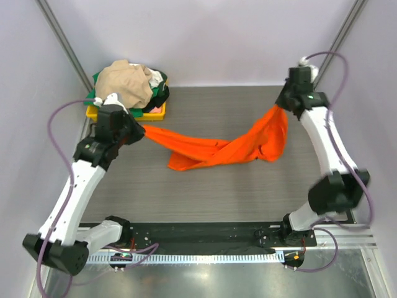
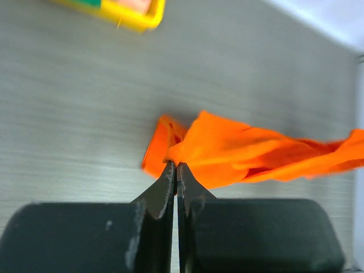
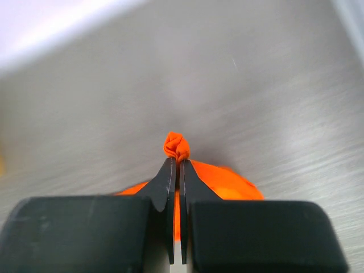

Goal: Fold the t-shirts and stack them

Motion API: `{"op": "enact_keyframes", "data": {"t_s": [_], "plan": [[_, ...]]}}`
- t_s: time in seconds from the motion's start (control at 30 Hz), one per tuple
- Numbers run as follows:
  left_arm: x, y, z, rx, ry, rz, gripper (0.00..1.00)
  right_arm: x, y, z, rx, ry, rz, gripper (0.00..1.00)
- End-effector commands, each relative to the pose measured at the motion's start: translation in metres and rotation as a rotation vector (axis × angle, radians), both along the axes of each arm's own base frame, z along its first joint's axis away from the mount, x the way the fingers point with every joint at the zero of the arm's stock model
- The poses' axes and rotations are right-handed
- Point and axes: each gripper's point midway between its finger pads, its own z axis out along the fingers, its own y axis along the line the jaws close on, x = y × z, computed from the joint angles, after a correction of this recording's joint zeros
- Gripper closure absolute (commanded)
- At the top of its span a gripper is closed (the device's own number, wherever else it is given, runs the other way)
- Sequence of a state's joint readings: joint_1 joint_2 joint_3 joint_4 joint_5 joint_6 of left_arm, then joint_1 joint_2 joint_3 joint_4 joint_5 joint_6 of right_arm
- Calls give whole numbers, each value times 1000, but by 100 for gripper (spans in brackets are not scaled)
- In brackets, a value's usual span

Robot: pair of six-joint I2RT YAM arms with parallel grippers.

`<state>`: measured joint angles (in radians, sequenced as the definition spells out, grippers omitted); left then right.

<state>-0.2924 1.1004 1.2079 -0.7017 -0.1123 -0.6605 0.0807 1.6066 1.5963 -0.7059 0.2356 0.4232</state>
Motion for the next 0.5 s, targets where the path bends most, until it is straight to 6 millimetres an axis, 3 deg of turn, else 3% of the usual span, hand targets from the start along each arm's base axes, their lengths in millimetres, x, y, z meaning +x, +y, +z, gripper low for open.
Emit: {"op": "enact_keyframes", "data": {"t_s": [0.0, 0.03, 0.07, 0.13, 0.17, 0.27, 0.3, 0.37, 0.47], "plan": [[-24, 12, 66, 32, -156, -36, 100, -66, 1, 126, 33, -286, 39, 99], [-34, 16, 81, 38, -194, -43, 100, -81, 1, 142, 37, -328, 48, 99], [-39, 17, 94, 34, -228, -46, 100, -111, 2, 174, 46, -423, 71, 99], [-54, 23, 125, 27, -296, -43, 100, -141, 1, 202, 42, -506, 93, 99], [-64, 26, 138, 24, -336, -44, 100, -172, 1, 226, 45, -595, 110, 99], [-95, 38, 177, -4, -448, -20, 100, -220, -3, 256, 38, -722, 114, 99], [-103, 41, 186, -13, -473, -11, 100, -249, -5, 270, 39, -797, 114, 99], [-116, 48, 201, -29, -529, 10, 100, -271, -7, 280, 43, -857, 113, 99], [-113, 51, 202, -30, -530, 34, 100, -297, -5, 286, 51, -902, 132, 99]]}}
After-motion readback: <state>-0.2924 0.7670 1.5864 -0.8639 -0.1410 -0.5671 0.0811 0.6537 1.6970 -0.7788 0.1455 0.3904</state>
